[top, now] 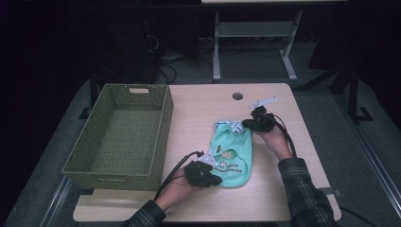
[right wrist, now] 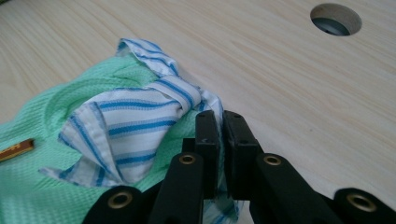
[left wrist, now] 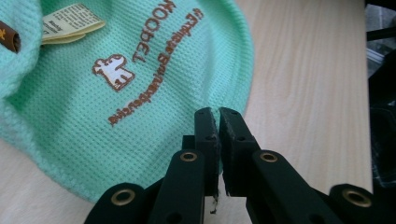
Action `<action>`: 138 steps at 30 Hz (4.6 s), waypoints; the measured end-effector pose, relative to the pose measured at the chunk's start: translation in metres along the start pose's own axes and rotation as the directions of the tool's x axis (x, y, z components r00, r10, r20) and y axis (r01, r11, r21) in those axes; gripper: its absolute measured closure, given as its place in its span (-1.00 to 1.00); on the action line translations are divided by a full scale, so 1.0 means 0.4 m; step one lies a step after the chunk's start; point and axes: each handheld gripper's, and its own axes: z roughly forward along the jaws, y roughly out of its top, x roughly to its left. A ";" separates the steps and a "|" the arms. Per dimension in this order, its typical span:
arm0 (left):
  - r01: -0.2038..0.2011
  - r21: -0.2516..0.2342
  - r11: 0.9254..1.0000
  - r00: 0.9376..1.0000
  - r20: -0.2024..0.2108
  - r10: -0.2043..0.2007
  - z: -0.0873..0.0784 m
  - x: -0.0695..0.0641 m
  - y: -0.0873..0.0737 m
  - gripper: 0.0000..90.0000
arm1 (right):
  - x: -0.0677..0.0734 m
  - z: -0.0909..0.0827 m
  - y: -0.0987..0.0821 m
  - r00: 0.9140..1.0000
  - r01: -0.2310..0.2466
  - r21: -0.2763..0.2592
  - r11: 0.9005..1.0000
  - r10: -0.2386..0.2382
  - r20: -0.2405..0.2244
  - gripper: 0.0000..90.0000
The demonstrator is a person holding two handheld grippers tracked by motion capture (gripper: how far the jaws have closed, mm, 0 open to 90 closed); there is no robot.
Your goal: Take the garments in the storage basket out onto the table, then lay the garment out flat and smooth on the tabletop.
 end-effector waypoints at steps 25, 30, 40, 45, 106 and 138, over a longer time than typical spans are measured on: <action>0.060 -0.122 0.991 0.975 -0.204 -0.084 -0.090 0.094 0.031 0.36 | -0.022 -0.057 -0.041 0.998 -0.062 -0.057 0.996 0.060 -0.035 0.42; 0.076 -0.127 0.989 0.965 -0.242 -0.105 -0.086 0.122 0.048 0.25 | -0.033 -0.074 -0.046 0.997 -0.067 -0.073 0.995 0.065 -0.032 0.41; 0.100 -0.143 0.985 0.953 -0.269 -0.136 -0.082 0.164 0.089 0.17 | -0.043 -0.089 -0.050 0.997 -0.078 -0.085 0.993 0.076 -0.030 0.38; 0.108 -0.170 0.980 0.948 -0.279 -0.153 -0.081 0.197 0.121 0.15 | -0.047 -0.090 -0.050 0.995 -0.094 -0.093 0.991 0.091 -0.038 0.32; 0.156 -0.049 0.987 0.953 -0.254 -0.163 0.071 0.424 0.204 0.52 | -0.033 0.034 -0.076 0.996 -0.052 0.027 0.998 0.054 -0.078 0.58; 0.104 -0.257 0.961 0.940 -0.290 -0.179 -0.098 0.350 0.240 0.86 | -0.036 -0.071 0.019 0.992 -0.071 -0.111 0.991 0.059 -0.109 0.87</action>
